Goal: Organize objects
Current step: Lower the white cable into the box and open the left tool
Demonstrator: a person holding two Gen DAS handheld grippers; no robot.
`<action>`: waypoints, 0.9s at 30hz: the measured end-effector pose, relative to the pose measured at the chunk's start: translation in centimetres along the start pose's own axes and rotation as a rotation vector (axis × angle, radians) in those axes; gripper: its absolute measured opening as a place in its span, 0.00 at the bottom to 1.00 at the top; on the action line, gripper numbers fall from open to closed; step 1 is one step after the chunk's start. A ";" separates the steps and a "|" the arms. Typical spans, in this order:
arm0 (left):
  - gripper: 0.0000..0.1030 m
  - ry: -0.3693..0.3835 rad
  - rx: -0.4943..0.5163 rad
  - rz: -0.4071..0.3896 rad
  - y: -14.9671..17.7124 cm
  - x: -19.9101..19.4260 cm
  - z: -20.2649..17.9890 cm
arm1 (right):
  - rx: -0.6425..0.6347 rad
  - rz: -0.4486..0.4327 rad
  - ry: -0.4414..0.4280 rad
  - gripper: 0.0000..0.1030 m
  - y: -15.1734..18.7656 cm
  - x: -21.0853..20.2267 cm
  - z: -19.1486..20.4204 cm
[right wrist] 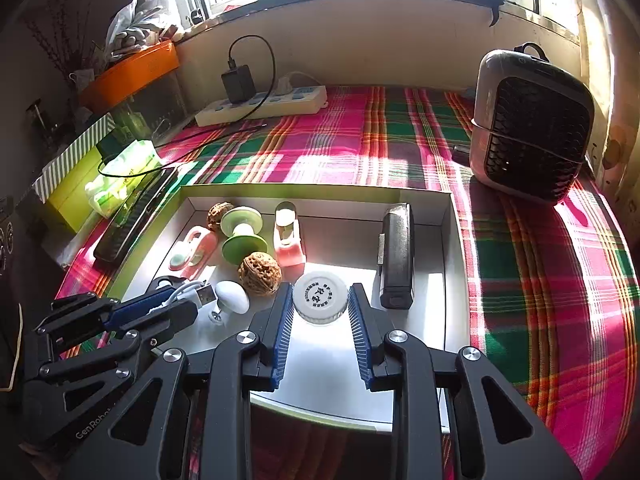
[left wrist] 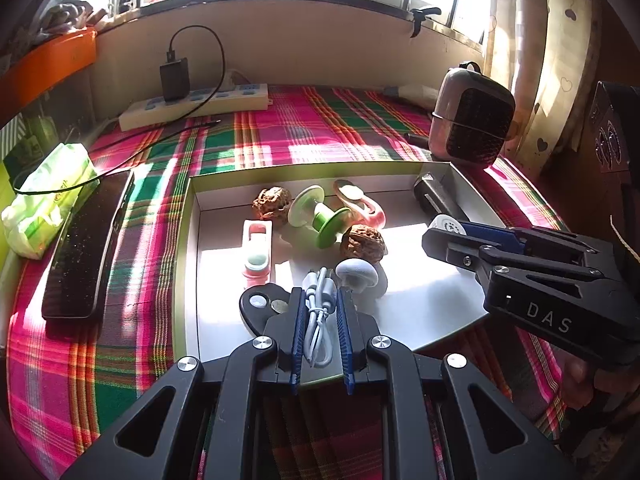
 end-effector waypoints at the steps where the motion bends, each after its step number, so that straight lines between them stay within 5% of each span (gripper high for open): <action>1: 0.14 -0.003 0.004 0.001 0.0 0.1 0.0 | 0.000 0.002 -0.001 0.28 0.0 0.1 0.0; 27: 0.14 -0.026 -0.011 0.025 -0.7 2.6 1.1 | -0.018 0.039 0.013 0.28 -1.2 2.9 -0.2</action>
Point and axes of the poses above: each gripper's, at about its wrist camera, not at the fingertips, and x roughly the way its jaws point, z to its left, y to its underside, the point moved 5 cm from there along x, roughly the way its jaws point, and after that the axes turned 13 degrees about x, right-handed, at the moved point
